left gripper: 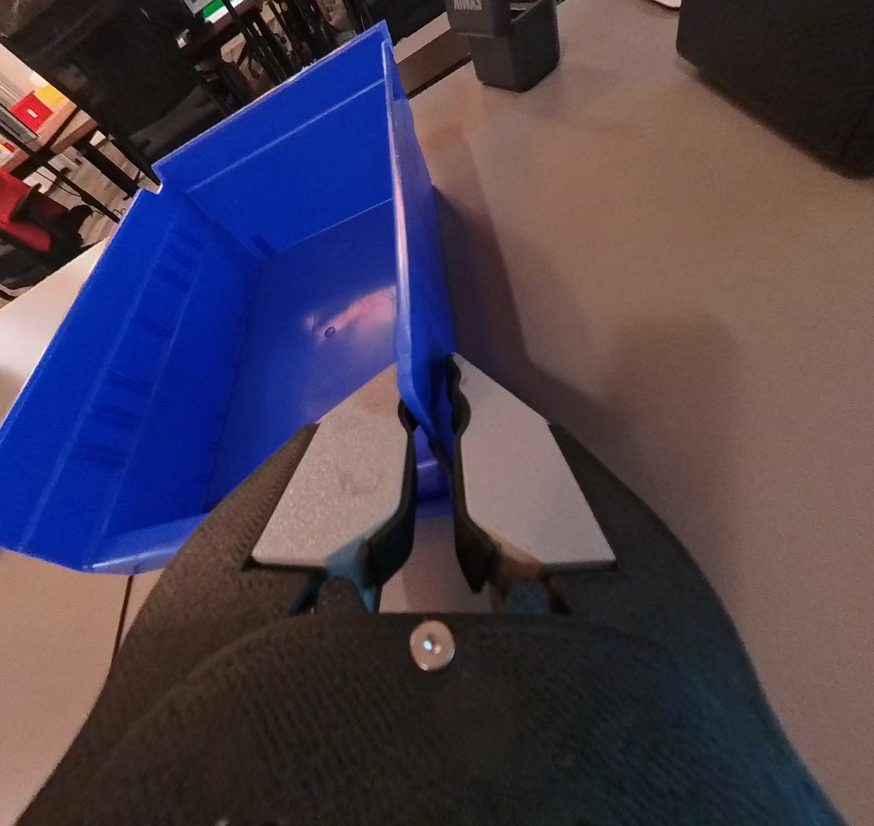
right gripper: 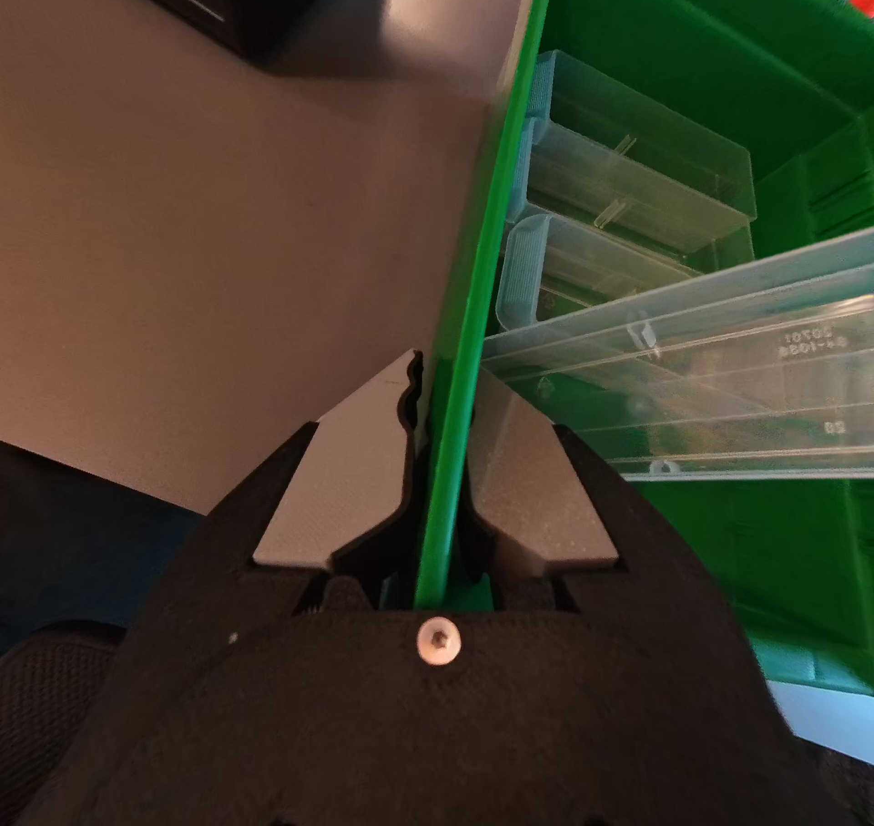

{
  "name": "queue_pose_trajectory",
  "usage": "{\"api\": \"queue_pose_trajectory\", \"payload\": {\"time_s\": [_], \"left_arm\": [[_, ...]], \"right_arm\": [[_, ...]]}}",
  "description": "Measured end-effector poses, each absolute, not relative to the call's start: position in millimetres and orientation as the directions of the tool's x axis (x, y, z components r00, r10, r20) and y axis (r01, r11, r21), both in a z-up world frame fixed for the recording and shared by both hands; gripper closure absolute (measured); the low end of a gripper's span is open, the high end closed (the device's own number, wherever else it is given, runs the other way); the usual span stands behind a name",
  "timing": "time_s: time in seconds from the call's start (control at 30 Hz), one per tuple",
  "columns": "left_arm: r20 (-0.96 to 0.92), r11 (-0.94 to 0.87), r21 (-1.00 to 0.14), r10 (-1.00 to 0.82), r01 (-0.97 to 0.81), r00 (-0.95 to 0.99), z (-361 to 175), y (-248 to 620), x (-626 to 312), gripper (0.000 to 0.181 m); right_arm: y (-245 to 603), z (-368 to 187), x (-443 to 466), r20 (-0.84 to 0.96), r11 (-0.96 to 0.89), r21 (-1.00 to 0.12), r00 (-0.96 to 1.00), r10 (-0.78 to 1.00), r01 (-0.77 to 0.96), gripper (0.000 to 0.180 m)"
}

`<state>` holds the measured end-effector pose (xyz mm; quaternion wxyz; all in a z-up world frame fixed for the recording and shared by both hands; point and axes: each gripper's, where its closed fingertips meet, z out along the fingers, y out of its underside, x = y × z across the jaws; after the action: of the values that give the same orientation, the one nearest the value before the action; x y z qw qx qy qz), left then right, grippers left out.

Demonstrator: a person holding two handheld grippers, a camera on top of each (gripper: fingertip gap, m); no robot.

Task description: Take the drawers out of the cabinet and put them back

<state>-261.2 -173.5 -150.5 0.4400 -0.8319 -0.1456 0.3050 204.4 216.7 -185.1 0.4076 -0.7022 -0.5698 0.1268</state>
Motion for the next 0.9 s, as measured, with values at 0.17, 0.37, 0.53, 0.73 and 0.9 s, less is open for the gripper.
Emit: {"api": "queue_pose_trajectory", "payload": {"time_s": [0.17, 0.37, 0.53, 0.73, 0.9], "left_arm": [[-0.387, -0.571, -0.820, 0.508, -0.036, 0.770, -151, -173, -260, 0.174], [-0.340, -0.555, -0.832, 0.508, -0.001, 0.791, -151, -173, -259, 0.176], [-0.325, -0.543, -0.840, 0.508, 0.004, 0.798, -151, -175, -258, 0.176], [-0.366, -0.543, -0.839, 0.527, -0.027, 0.767, -150, -176, -258, 0.174], [-0.318, -0.528, -0.850, 0.515, 0.001, 0.796, -149, -179, -255, 0.176]], "right_arm": [[217, -185, 204, 0.285, -0.017, -0.716, 0.316, 0.905, 0.697, 0.172], [218, -185, 204, 0.277, -0.017, -0.717, 0.308, 0.910, 0.697, 0.171], [221, -185, 202, 0.273, -0.019, -0.720, 0.308, 0.911, 0.694, 0.171], [223, -186, 198, 0.273, -0.019, -0.705, 0.296, 0.915, 0.709, 0.170], [228, -186, 198, 0.287, -0.007, -0.694, 0.286, 0.914, 0.719, 0.172]]}}
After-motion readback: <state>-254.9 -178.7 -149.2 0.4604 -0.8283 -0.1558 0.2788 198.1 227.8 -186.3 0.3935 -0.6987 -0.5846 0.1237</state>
